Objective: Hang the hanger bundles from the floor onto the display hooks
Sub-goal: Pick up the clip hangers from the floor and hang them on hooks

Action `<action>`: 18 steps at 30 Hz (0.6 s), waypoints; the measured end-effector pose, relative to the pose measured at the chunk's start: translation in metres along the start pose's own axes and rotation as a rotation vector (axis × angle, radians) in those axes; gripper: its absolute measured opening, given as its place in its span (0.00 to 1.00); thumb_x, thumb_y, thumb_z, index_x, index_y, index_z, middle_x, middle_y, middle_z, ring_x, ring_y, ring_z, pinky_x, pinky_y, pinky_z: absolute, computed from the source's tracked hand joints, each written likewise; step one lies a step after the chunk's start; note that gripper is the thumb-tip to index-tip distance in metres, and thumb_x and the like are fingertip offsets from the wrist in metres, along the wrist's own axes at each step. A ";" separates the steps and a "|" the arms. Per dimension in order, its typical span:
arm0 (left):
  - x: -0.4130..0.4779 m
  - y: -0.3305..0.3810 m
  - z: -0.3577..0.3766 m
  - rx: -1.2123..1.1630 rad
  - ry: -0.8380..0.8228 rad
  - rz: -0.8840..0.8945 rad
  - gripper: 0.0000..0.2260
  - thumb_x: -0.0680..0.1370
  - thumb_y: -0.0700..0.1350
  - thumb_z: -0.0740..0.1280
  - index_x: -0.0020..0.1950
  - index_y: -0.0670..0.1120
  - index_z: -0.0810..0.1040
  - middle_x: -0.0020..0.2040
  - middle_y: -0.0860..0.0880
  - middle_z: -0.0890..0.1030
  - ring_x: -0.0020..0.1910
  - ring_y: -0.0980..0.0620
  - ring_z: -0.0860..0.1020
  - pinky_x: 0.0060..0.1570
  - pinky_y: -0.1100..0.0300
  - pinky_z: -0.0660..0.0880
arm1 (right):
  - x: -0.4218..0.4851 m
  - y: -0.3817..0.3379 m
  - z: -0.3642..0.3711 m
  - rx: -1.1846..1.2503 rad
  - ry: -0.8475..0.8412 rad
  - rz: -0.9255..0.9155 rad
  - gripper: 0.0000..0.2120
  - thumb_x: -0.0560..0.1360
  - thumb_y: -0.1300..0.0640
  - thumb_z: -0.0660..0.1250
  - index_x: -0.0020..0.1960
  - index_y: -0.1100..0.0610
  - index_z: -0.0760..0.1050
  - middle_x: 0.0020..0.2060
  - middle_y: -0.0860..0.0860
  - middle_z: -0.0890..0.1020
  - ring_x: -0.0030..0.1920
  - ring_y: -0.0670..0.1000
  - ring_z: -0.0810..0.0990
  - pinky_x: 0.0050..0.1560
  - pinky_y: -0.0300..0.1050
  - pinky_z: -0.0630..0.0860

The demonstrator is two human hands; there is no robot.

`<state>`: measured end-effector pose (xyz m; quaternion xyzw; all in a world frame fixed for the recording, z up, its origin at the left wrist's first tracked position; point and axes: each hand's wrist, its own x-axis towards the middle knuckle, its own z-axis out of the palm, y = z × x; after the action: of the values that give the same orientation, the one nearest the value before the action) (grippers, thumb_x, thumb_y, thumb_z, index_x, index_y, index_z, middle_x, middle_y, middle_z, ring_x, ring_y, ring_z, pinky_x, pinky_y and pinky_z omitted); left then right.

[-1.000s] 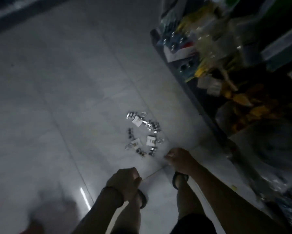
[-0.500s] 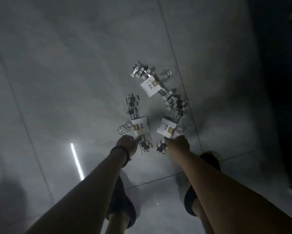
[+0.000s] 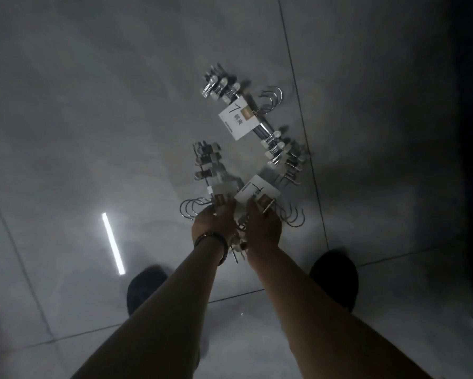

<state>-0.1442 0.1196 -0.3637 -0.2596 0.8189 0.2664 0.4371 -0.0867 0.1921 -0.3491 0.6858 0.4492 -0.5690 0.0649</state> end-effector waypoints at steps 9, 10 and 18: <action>-0.053 0.005 -0.057 -0.074 -0.136 0.009 0.07 0.82 0.53 0.72 0.54 0.51 0.84 0.42 0.49 0.88 0.37 0.46 0.89 0.34 0.53 0.85 | -0.054 -0.027 -0.078 0.034 -0.062 0.015 0.05 0.84 0.56 0.68 0.58 0.54 0.81 0.49 0.52 0.88 0.40 0.54 0.90 0.42 0.58 0.87; -0.064 0.009 -0.065 -0.138 -0.169 0.008 0.04 0.82 0.51 0.72 0.54 0.52 0.83 0.40 0.50 0.88 0.35 0.47 0.88 0.31 0.55 0.84 | -0.061 -0.033 -0.091 -0.002 -0.086 -0.009 0.05 0.84 0.55 0.68 0.58 0.53 0.81 0.48 0.51 0.89 0.39 0.55 0.90 0.40 0.57 0.87; -0.222 0.084 -0.133 -0.459 -0.460 0.100 0.20 0.77 0.56 0.72 0.63 0.44 0.82 0.48 0.41 0.87 0.41 0.42 0.86 0.38 0.49 0.85 | -0.160 -0.126 -0.215 -0.123 -0.174 -0.203 0.10 0.81 0.45 0.71 0.57 0.50 0.81 0.43 0.51 0.87 0.30 0.55 0.85 0.27 0.46 0.80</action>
<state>-0.1691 0.1350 -0.0936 -0.2436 0.6289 0.5171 0.5270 -0.0100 0.3084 -0.0876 0.5797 0.5430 -0.6011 0.0878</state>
